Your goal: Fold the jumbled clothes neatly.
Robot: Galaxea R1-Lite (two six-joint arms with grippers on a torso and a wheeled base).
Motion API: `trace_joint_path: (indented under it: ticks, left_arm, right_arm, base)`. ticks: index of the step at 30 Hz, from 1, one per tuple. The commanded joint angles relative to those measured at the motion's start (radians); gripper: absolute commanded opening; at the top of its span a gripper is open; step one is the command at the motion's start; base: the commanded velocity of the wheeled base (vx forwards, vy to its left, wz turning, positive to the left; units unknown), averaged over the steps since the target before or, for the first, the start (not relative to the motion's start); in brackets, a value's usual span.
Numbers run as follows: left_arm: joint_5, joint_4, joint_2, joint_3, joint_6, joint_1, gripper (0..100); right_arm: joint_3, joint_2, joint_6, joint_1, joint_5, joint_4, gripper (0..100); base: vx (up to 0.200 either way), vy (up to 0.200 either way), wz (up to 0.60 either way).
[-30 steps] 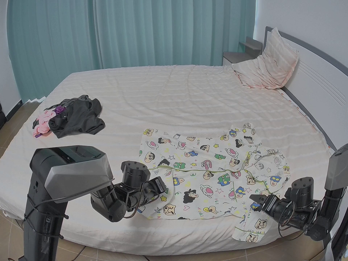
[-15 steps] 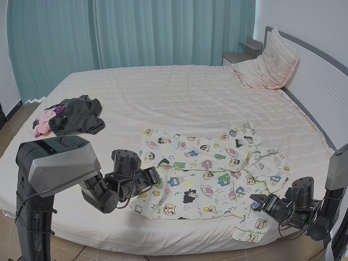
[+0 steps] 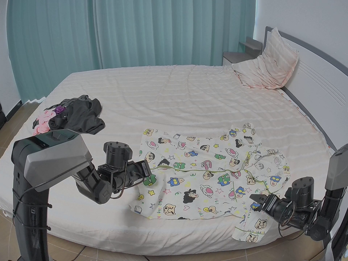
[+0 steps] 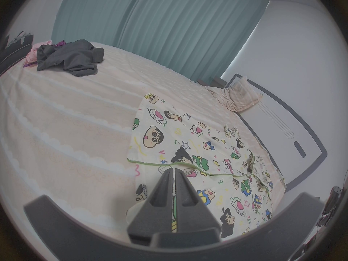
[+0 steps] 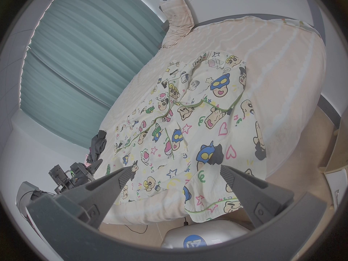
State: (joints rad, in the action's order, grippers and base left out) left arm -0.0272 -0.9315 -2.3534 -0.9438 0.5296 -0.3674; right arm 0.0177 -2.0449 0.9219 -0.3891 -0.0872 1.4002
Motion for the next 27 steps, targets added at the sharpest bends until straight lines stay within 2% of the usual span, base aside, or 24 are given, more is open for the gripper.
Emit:
trace_joint_path:
  ticks: [1,7,8,15,21,27]
  left_arm:
    - [0.001,0.022,0.005,-0.030,0.000,0.004,0]
    - [-0.007,0.030,0.022,0.031,0.012,0.007,0]
    - [-0.010,0.028,0.029,0.046,0.013,0.007,100]
    - [-0.043,-0.027,0.057,0.163,0.112,0.008,100]
    - [-0.069,-0.075,0.060,0.226,0.153,0.007,100]
    - [-0.155,-0.104,0.054,0.206,0.297,0.004,100]
  right_arm:
    - [-0.018,0.002,0.000,0.000,0.000,0.000,100]
    - [-0.018,0.000,0.000,0.000,0.000,0.000,100]
    - [-0.018,0.000,0.000,0.000,0.000,0.000,100]
    - [-0.018,0.002,0.000,-0.002,0.000,0.000,100]
    - [-0.018,0.002,0.000,-0.002,0.000,0.000,100]
    - [-0.018,0.000,0.000,-0.002,0.000,-0.001,100]
  base:
    - [0.000,0.000,0.00]
    - [0.000,0.000,0.00]
    - [0.000,0.000,0.00]
    - [0.000,0.000,0.00]
    - [0.000,0.000,0.00]
    - [0.000,0.000,0.00]
